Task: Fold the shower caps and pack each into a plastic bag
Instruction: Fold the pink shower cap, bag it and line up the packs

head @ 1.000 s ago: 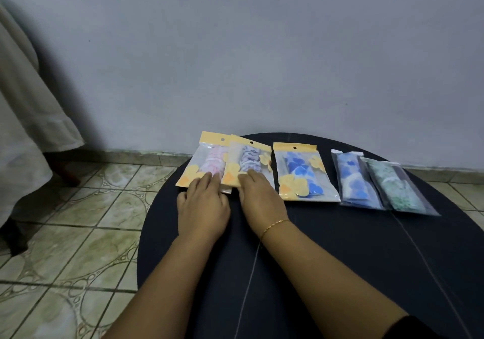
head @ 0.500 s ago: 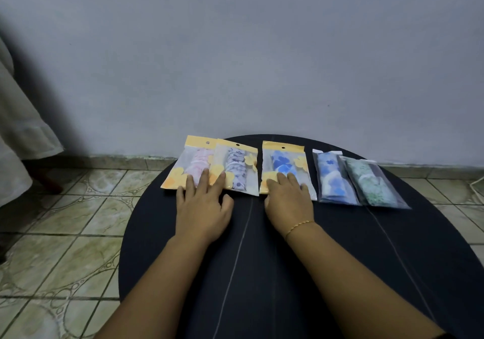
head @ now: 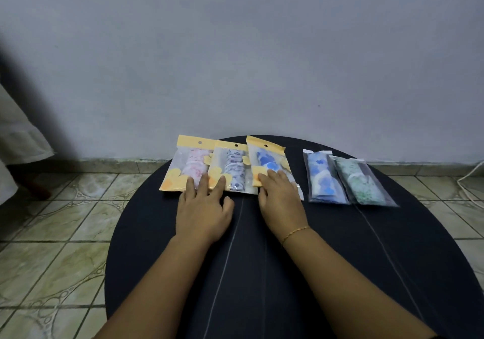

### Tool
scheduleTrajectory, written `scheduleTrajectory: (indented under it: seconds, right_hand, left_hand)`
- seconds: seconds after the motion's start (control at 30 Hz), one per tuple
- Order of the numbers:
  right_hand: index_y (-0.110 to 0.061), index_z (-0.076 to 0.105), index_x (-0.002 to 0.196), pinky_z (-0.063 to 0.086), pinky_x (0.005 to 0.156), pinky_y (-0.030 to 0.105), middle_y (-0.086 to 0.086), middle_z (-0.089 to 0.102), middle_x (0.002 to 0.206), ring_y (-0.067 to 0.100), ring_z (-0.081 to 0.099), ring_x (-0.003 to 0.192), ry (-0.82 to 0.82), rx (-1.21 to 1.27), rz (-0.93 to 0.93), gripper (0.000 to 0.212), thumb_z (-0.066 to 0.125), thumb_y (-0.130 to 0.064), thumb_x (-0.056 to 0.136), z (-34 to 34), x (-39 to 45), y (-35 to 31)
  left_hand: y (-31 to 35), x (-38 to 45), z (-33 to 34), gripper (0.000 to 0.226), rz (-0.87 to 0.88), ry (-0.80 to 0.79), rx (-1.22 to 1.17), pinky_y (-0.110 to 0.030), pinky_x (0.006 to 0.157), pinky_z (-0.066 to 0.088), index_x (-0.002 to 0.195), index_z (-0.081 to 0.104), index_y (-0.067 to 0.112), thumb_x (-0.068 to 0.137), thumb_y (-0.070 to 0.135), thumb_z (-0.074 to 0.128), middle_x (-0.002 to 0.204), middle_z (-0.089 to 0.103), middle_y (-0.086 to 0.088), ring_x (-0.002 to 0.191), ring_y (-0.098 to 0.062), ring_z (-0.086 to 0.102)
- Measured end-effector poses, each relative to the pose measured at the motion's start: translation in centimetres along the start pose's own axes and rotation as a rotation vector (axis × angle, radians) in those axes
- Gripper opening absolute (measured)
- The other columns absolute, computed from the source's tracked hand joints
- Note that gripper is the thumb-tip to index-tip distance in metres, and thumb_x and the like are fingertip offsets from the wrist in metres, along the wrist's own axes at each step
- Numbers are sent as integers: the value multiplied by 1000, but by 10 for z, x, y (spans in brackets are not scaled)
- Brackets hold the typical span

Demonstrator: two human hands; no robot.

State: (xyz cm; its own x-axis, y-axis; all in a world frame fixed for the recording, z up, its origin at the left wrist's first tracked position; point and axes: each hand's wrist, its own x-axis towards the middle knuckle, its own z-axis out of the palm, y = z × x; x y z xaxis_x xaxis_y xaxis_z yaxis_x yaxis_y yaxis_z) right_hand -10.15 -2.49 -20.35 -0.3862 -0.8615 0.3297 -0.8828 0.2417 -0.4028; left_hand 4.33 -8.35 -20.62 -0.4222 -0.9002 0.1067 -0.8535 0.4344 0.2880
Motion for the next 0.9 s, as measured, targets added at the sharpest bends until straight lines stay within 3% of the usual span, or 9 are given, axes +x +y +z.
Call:
scheduleTrajectory:
  seconds: [0.07,0.17,0.33,0.47,0.6,0.8,0.9]
  right_hand:
    - [-19,41,139,13,115,41,5,34,148,22,18,142,-40,-73,-15,42,38,-27,98,0,-2,2]
    - [-20,42,139,6,116,42,5,31,151,22,16,143,32,-73,1,46,37,-38,97,-8,-7,6]
    - [-18,39,140,4,115,45,6,31,150,26,15,142,94,-221,204,48,30,-34,96,-30,-2,38]
    - [-13,41,136,22,112,42,11,40,140,29,29,133,-8,-222,283,48,39,-39,95,-33,0,62]
    - [-9,52,127,30,106,36,10,50,126,26,39,122,36,-158,273,40,44,-29,94,-34,6,65]
    - [-2,59,116,37,95,34,10,53,123,27,44,116,86,-85,313,31,46,-10,90,-37,8,65]
    - [0,60,115,36,95,32,11,54,122,27,44,116,98,-76,304,30,46,-9,89,-35,8,64]
  left_hand:
    - [4,0,1,55,0,23,-5,-40,116,5,149,11,39,96,44,24,160,2,1,145,-26,-7]
    - [6,1,1,56,-18,89,-28,-42,115,6,149,12,37,95,43,26,159,1,1,145,-24,-5]
    - [10,0,0,57,11,155,-36,-41,114,5,149,13,35,95,42,29,159,0,0,145,-23,-6]
    - [17,3,5,56,57,126,-9,-41,115,0,148,14,39,94,46,27,160,-1,-1,145,-25,-8]
    - [16,6,7,53,36,62,27,-43,116,-1,146,19,41,94,50,24,160,1,0,145,-27,-7]
    - [17,5,6,60,36,72,42,-44,116,-2,148,17,39,91,59,24,160,-3,0,145,-25,-9]
    - [21,5,5,70,104,170,48,-42,114,-4,148,14,37,86,68,22,159,-3,1,145,-20,-10]
